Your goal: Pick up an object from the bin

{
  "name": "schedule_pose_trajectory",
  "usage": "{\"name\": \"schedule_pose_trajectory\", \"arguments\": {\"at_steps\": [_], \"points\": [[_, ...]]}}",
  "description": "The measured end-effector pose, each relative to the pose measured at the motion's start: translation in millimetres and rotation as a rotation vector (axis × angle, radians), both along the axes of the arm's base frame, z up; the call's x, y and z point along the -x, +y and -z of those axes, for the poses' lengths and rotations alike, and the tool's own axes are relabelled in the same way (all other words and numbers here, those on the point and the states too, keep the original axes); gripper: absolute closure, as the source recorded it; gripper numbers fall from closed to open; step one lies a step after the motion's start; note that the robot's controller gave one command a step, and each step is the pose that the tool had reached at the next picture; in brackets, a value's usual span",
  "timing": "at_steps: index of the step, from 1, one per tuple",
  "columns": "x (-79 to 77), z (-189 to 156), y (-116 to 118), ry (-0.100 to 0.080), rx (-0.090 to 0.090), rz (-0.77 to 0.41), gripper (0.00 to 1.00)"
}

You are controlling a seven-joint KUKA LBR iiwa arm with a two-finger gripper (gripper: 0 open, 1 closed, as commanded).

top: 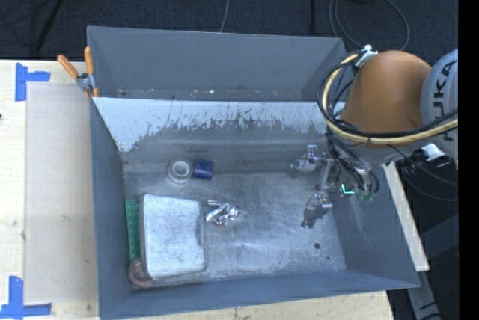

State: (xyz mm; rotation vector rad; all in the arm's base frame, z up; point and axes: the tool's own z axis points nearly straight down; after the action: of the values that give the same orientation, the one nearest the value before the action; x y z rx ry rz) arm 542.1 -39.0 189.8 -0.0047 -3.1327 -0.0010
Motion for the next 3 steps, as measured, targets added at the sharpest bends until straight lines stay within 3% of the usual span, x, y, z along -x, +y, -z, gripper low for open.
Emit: {"name": "schedule_pose_trajectory", "arguments": {"at_steps": [1,2,3], "points": [[-7.9,67.0,83.4,-0.002,-0.004,-0.107,0.0],[-25.9,119.7,129.8,-0.01,0.0,-0.196,0.0],[-27.4,115.5,129.7,-0.016,-0.001,-0.195,1.0]]}}
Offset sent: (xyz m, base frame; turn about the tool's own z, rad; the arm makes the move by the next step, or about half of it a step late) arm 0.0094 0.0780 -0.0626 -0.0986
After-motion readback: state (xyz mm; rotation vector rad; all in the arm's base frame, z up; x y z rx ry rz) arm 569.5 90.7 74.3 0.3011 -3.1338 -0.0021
